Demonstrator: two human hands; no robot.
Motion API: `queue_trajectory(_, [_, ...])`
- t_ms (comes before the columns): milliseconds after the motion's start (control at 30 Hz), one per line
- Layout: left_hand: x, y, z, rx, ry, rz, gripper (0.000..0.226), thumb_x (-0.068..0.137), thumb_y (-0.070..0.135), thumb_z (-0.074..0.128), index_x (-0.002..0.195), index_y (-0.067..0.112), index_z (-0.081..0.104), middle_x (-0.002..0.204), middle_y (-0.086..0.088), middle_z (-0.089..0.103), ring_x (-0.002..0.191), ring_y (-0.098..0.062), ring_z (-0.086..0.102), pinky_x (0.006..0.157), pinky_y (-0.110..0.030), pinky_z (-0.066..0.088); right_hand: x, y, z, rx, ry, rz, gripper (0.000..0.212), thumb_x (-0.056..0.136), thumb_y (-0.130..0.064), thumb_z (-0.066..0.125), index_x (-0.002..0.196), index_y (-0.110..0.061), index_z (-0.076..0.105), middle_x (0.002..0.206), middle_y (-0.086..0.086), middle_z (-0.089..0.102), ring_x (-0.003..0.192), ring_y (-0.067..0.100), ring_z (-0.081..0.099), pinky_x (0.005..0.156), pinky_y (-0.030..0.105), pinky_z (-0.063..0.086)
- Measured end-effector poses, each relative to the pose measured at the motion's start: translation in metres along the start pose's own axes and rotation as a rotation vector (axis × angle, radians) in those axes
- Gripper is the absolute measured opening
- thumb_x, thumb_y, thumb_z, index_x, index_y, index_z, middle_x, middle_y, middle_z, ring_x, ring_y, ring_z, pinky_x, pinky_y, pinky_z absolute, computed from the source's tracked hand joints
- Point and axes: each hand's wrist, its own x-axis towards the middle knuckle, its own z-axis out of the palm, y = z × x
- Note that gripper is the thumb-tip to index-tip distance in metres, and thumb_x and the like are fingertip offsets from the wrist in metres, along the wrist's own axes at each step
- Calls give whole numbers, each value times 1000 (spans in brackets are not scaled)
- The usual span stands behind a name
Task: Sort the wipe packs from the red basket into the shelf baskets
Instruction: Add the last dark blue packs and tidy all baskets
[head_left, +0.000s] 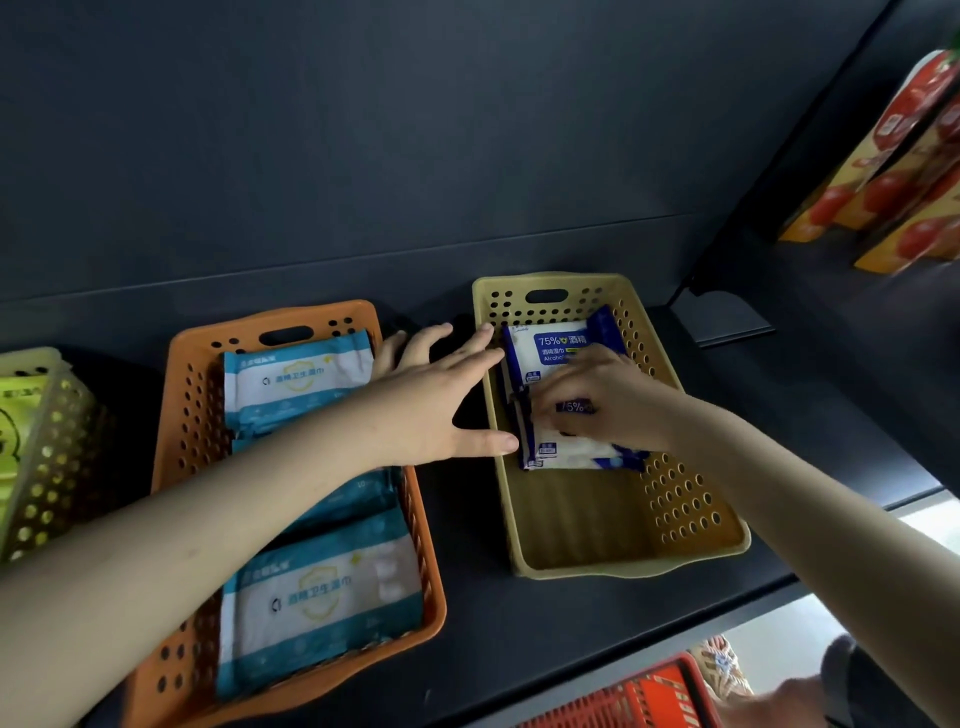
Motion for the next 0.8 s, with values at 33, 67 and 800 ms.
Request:
queue_trajectory(33, [0, 1, 0, -2, 3, 2, 94, 76, 81, 38, 152, 38, 3, 157, 21, -21, 145, -13, -20, 117, -49, -12, -2, 1, 3, 13, 43, -14, 15, 92, -37, 58, 103, -45, 64, 125, -28, 53, 128, 5, 35, 115, 42, 18])
queue_trajectory(67, [0, 1, 0, 0, 7, 4, 94, 76, 81, 38, 152, 38, 3, 157, 20, -21, 145, -13, -20, 117, -48, -12, -4, 1, 6, 31, 63, -31, 13, 90, -33, 62, 100, -38, 67, 121, -24, 55, 122, 1, 40, 115, 35, 18])
queue_trajectory(800, [-1, 0, 2, -30, 31, 26, 92, 78, 79, 39, 151, 38, 3, 157, 20, -22, 145, -11, -17, 117, -45, -8, -28, -9, 21, -1, 152, 203, 52, 82, -40, 70, 130, -34, 50, 140, -9, 40, 131, 16, 34, 111, 33, 31])
